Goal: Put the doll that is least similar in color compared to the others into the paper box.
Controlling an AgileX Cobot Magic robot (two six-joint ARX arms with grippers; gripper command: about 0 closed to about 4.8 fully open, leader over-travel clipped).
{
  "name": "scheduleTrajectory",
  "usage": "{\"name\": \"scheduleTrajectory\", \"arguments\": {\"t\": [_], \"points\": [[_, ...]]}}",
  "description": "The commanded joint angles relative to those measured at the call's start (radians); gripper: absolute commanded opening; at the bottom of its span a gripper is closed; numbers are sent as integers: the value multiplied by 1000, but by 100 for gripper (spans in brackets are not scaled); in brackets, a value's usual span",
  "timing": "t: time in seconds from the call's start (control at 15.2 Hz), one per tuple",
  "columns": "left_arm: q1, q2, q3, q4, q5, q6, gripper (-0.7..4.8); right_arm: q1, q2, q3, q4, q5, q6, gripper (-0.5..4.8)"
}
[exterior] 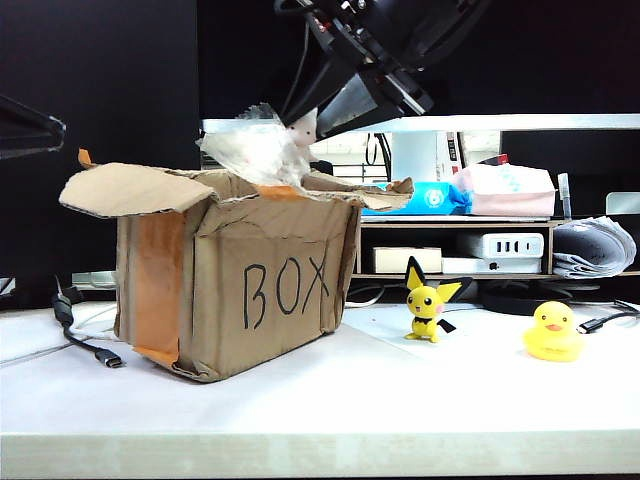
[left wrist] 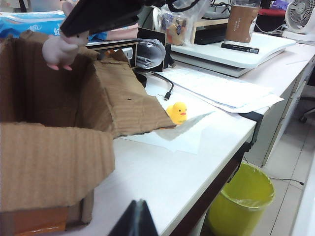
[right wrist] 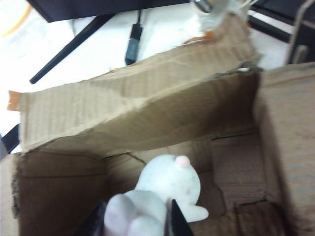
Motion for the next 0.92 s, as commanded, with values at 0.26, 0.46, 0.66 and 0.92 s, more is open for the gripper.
{"name": "scheduleTrajectory", "arguments": {"t": [0.26,0.46,0.66,0.92], "points": [[0,0,1,13,0,0,-5,2,-6,6,-10,-5,-4,160],[0,0,1,13,0,0,-5,2,-6,6,-9,-6,-4,162],[0,0,1,13,0,0,-5,2,-8,6,-8,-6,-4,157],[0,0,1,13,0,0,-5,2,-11,6,-5,-5,-15,-7]]}}
